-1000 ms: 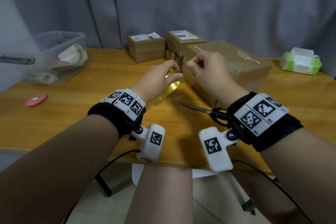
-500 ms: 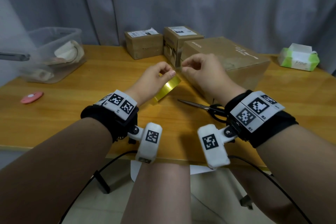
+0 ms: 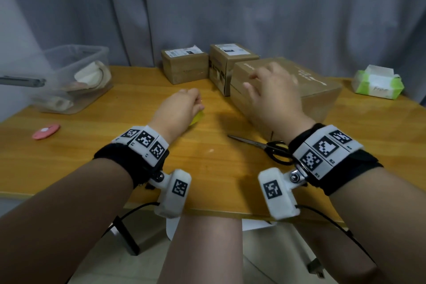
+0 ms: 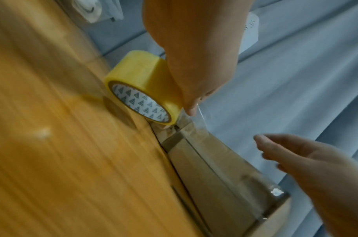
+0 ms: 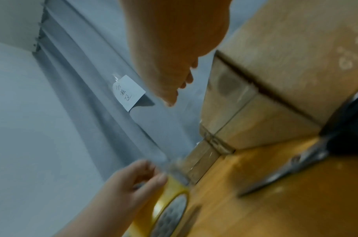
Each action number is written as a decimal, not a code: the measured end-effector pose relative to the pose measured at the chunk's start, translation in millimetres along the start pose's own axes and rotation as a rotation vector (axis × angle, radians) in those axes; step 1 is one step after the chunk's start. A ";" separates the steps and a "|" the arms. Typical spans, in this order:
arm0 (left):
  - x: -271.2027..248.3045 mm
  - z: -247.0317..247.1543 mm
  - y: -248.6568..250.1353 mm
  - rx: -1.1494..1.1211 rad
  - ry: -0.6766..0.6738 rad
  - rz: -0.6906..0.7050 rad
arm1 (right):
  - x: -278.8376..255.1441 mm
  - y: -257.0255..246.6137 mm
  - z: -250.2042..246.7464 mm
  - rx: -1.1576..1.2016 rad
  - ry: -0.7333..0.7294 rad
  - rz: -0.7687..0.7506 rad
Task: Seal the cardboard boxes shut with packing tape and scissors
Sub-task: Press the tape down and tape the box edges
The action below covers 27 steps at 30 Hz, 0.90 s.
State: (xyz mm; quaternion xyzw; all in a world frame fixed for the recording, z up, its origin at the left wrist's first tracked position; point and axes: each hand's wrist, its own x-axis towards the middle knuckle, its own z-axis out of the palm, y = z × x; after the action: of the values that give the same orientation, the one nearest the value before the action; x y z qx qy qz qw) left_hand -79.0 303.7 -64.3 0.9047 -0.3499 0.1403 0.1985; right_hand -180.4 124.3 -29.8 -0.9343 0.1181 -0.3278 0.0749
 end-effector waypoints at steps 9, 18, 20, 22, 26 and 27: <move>-1.0 0.9 -3.6 0.191 -0.293 -0.170 | 17.6 73.7 -15.9 -0.179 -0.461 0.089; 47.4 18.4 65.6 -0.423 -0.280 -0.161 | -10.5 117.6 -30.2 0.190 -0.378 0.140; 53.1 38.2 66.6 -0.538 -0.333 -0.200 | -20.7 123.7 -27.9 0.257 -0.349 0.272; 53.8 55.8 61.6 -0.563 -0.341 -0.218 | -30.1 128.4 -24.5 0.385 -0.297 0.405; 49.9 68.4 55.7 -0.609 -0.223 -0.269 | -30.9 133.8 -19.7 0.547 -0.152 0.591; 50.2 66.3 55.3 -0.624 -0.159 -0.275 | -27.7 134.1 -20.3 0.559 -0.118 0.609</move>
State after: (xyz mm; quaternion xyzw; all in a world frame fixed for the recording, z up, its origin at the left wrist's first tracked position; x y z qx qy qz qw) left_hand -73.5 207.0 -88.6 0.8473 -0.2652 -0.0725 0.4545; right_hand -237.2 1.7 -59.8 -0.8176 0.2910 -0.2563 0.4256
